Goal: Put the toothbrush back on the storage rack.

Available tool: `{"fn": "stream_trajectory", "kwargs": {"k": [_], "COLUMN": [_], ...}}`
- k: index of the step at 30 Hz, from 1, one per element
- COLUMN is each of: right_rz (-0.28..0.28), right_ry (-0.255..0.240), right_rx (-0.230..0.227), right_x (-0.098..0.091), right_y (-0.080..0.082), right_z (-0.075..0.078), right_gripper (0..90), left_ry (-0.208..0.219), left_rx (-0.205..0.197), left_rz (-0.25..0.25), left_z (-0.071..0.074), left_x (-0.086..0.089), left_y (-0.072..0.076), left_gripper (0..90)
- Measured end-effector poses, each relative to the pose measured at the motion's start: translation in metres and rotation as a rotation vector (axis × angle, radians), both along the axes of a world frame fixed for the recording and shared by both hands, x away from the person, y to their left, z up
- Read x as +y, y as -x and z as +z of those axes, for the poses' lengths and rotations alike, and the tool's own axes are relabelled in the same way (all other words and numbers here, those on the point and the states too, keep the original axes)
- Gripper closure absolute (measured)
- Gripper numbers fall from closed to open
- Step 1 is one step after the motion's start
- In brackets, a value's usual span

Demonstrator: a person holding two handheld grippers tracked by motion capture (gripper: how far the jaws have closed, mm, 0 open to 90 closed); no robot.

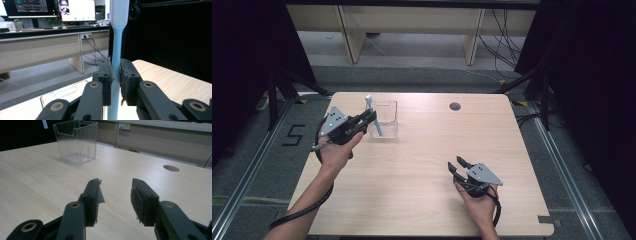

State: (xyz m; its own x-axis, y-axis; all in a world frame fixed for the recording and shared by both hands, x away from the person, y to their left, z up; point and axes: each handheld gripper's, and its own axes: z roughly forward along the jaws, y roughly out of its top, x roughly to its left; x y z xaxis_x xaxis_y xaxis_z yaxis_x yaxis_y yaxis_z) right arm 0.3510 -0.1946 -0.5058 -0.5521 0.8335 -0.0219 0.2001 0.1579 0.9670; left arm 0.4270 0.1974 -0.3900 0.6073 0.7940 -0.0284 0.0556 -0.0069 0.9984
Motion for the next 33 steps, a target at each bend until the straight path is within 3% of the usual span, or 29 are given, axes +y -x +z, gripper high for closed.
{"fn": "stream_trajectory", "kwargs": {"k": [7,10,11,22,25,27,28,29,30,33], "right_rz": [-0.012,-0.003,-0.004,0.003,0.008,0.006,0.002,0.007,0.008,0.006], "right_ry": [0.0,0.014,-0.006,0.017,0.012,0.013,0.036,0.04,0.014,0.014], "right_rx": [0.015,-0.004,0.02,-0.009,0.009,0.0,-0.035,-0.031,0.008,0.0], "right_x": [0.001,0.0,0.002,0.0,0.001,0.001,0.0,-0.001,0.001,0.001], "right_y": [0.002,0.001,0.002,0.0,0.001,0.0,-0.001,-0.001,0.001,0.0], "right_z": [0.0,0.0,0.0,-0.001,-0.001,-0.001,-0.001,0.0,0.0,-0.001], "right_gripper": [58.7,58.7,58.7,58.7,58.7,58.7,58.7,58.7,58.7,58.7], "left_ry": [0.003,0.009,0.005,0.009,0.012,0.016,0.018,0.021,0.023,0.024], "left_rx": [-0.005,-0.003,-0.004,-0.012,-0.015,-0.016,-0.021,-0.021,-0.023,-0.027], "left_rz": [0.018,0.028,0.029,0.054,0.062,0.065,0.067,0.07,0.072,0.078], "left_z": [0.002,0.002,0.002,0.001,0.001,0.0,0.0,0.0,0.0,0.0], "left_x": [0.003,0.004,0.004,0.006,0.007,0.007,0.008,0.008,0.008,0.009], "left_y": [-0.005,-0.008,-0.009,-0.018,-0.021,-0.022,-0.024,-0.025,-0.026,-0.029], "left_gripper": [79.5,79.5,79.6,79.5,79.5,79.5,79.5,79.5,79.5,79.5]}}
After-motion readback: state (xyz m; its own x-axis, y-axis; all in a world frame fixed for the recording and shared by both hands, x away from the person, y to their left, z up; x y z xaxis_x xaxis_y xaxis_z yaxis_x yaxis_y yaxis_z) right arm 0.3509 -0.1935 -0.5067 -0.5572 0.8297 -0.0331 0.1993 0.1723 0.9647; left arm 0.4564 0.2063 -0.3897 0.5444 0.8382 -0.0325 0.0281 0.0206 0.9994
